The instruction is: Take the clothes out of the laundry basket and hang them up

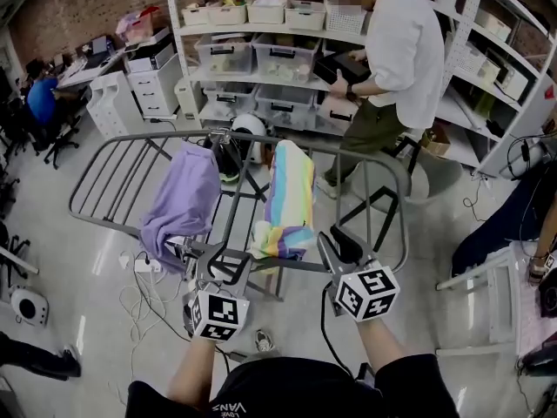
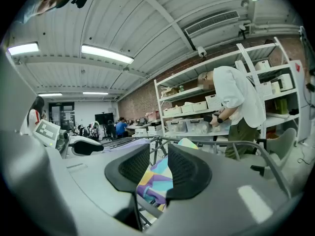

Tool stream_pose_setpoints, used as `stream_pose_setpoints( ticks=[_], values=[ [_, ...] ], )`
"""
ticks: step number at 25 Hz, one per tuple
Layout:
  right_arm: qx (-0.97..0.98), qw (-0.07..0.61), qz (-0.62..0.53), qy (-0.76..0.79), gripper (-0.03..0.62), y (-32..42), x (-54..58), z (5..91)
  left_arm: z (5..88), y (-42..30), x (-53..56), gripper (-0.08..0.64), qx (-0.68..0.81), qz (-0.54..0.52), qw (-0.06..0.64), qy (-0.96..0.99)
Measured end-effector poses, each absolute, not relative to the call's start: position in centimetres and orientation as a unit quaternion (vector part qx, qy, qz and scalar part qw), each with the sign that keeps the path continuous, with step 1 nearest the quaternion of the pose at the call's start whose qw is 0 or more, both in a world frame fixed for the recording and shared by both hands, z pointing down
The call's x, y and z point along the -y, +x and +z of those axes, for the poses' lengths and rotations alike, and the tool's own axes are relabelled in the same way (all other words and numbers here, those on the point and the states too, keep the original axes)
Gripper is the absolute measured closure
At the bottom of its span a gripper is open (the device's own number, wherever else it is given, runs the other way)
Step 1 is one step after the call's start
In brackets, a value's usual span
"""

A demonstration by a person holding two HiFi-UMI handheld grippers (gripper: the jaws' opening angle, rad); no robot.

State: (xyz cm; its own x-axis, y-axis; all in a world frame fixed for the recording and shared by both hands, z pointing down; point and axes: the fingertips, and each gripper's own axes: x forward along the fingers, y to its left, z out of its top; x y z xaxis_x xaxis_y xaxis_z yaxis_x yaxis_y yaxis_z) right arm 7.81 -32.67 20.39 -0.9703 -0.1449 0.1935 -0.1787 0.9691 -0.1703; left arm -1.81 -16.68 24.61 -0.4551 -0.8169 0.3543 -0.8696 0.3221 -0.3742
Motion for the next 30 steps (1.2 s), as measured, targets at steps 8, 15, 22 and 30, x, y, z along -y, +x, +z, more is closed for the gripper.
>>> stream_pose_setpoints(
  ticks=[8, 15, 22, 30],
  values=[
    [0.992, 0.083, 0.082, 0.038, 0.542, 11.6, 30.2, 20.8, 24.2, 2.4, 14.7, 0.36, 0.848, 0.234, 0.051, 0.473],
    [0.993, 0.077, 0.084, 0.008, 0.586, 14.5, 28.3, 21.1, 24.1, 6.2, 11.7, 0.445, 0.877, 0.213, 0.051, 0.428],
    [0.992, 0.094, 0.08, -0.015, 0.586, 17.8, 26.6, 22.2, 24.6, 10.1, 9.4, 0.556, 0.895, 0.182, 0.068, 0.401],
    [0.991, 0.118, 0.063, -0.028, 0.588, 20.7, 24.9, 23.8, 25.6, 13.4, 8.1, 0.558, 0.898, 0.172, 0.081, 0.396]
  ],
)
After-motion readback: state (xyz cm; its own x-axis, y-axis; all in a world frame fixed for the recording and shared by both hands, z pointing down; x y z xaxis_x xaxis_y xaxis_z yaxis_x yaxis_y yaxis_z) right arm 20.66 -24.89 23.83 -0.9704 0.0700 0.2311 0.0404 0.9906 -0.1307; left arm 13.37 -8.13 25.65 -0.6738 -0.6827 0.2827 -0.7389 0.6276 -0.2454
